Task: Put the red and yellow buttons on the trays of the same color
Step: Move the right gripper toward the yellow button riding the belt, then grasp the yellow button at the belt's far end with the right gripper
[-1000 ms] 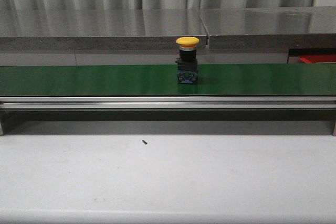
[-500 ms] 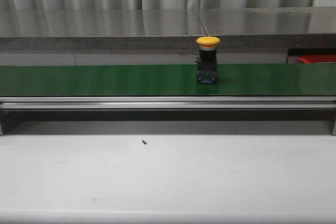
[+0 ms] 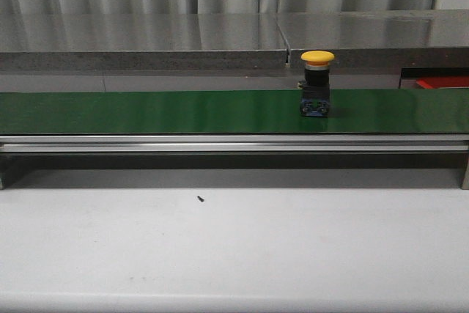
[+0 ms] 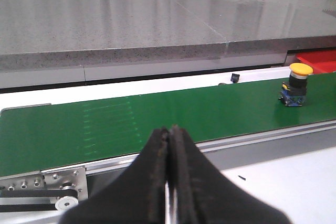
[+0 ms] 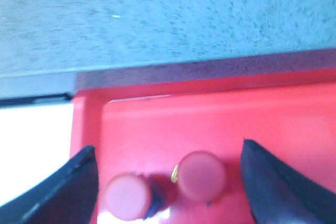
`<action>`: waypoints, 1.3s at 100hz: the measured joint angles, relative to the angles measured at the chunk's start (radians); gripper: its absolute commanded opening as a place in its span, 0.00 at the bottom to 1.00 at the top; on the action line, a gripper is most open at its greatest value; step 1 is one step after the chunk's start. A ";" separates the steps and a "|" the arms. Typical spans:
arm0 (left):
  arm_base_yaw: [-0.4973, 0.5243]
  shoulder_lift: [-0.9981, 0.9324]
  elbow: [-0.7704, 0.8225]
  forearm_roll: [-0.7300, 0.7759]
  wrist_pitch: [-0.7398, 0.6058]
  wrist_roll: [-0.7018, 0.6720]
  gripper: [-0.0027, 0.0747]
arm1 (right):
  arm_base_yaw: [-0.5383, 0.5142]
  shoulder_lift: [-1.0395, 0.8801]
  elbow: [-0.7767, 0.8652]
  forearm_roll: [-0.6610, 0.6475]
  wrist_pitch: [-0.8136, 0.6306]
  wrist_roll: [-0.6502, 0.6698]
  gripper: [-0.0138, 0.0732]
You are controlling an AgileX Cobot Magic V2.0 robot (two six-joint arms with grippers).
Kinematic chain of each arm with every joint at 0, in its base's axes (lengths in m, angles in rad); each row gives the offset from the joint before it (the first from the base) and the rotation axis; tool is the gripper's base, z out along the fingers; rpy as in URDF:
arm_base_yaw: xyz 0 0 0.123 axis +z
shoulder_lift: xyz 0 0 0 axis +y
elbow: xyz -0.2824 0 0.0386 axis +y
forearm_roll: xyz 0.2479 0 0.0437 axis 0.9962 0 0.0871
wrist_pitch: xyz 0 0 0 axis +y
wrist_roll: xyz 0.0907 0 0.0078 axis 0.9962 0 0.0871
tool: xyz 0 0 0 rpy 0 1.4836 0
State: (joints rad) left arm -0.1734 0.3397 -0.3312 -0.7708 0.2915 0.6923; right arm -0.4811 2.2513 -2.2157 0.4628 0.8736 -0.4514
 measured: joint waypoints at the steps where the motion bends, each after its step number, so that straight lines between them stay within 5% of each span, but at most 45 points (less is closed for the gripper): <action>1: 0.000 0.000 0.000 0.000 0.000 0.000 0.01 | 0.000 -0.004 0.000 -0.001 0.006 0.000 0.80; 49: 0.000 0.000 0.000 0.000 0.000 0.000 0.01 | 0.046 -0.341 0.159 -0.015 0.242 0.000 0.74; 95: 0.000 0.000 0.000 0.000 0.000 0.000 0.01 | 0.058 -0.843 0.816 -0.015 0.075 -0.139 0.77; 130: 0.000 0.000 0.000 0.000 0.000 0.000 0.01 | 0.202 -0.863 0.976 -0.017 0.009 -0.200 0.86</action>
State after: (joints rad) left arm -0.1734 0.3397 -0.3312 -0.7708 0.2915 0.6923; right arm -0.2789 1.3885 -1.2394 0.4462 0.8827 -0.6510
